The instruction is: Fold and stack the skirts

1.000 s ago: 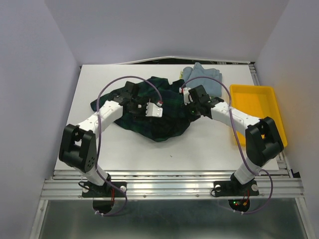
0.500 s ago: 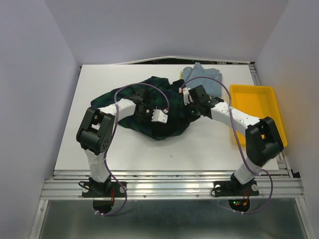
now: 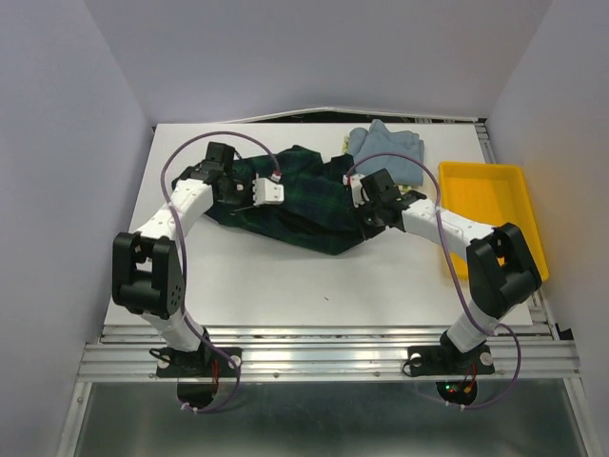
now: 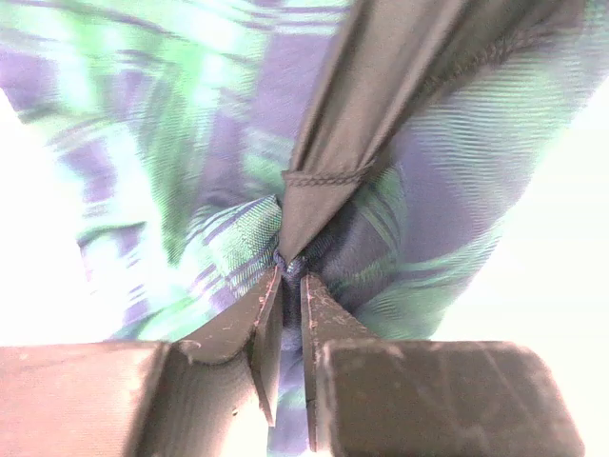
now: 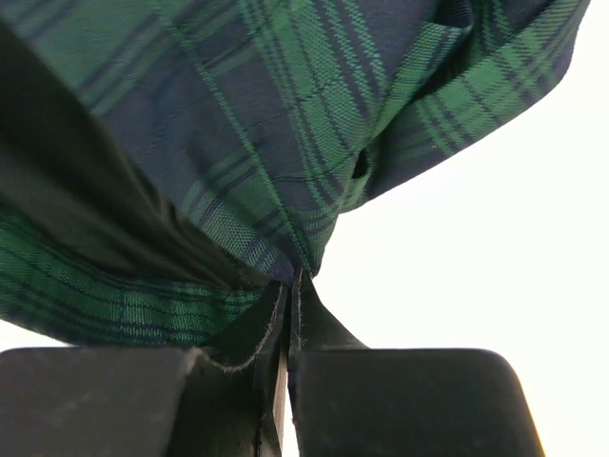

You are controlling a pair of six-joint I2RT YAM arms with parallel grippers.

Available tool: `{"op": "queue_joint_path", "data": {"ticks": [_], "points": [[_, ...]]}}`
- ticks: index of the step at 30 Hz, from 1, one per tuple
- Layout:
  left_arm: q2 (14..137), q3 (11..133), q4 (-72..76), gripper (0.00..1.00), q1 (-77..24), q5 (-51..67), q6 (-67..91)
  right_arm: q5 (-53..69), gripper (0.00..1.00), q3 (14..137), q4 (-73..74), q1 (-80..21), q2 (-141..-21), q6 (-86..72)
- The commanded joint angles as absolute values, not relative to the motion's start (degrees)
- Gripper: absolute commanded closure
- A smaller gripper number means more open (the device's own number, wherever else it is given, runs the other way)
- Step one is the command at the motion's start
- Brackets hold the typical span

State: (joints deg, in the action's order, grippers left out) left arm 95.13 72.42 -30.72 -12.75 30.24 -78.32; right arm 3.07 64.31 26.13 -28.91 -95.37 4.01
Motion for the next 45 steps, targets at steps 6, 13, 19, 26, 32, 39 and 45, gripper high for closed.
{"op": "queue_joint_path", "data": {"ticks": [6,13,19,26,32,39,45], "points": [[83.3,72.6,-34.3,0.75,-7.8,35.4,-74.1,3.9,0.99,65.5,25.8,-28.7,-94.2,4.5],[78.0,71.4,-37.0,1.0,-4.1,38.9,-69.5,2.2,0.99,65.4,25.8,-28.7,-94.6,6.1],[79.9,74.6,-44.6,1.0,6.7,38.9,-73.5,-1.7,0.99,63.7,25.9,-28.7,-92.3,6.9],[77.7,70.1,-45.2,1.0,13.4,37.1,-78.7,5.0,0.94,65.5,25.4,-26.5,-87.1,3.3],[74.9,64.8,-43.9,1.0,11.9,38.7,-78.8,17.3,0.27,70.6,28.6,-26.5,-81.5,13.4],[78.8,65.9,-41.3,1.0,11.4,39.3,-73.5,25.0,0.01,70.3,37.0,-26.5,-81.4,37.3],[82.0,67.9,-41.8,1.0,11.4,39.4,-71.7,31.2,0.0,56.9,26.1,-27.4,-78.0,53.3]]}}
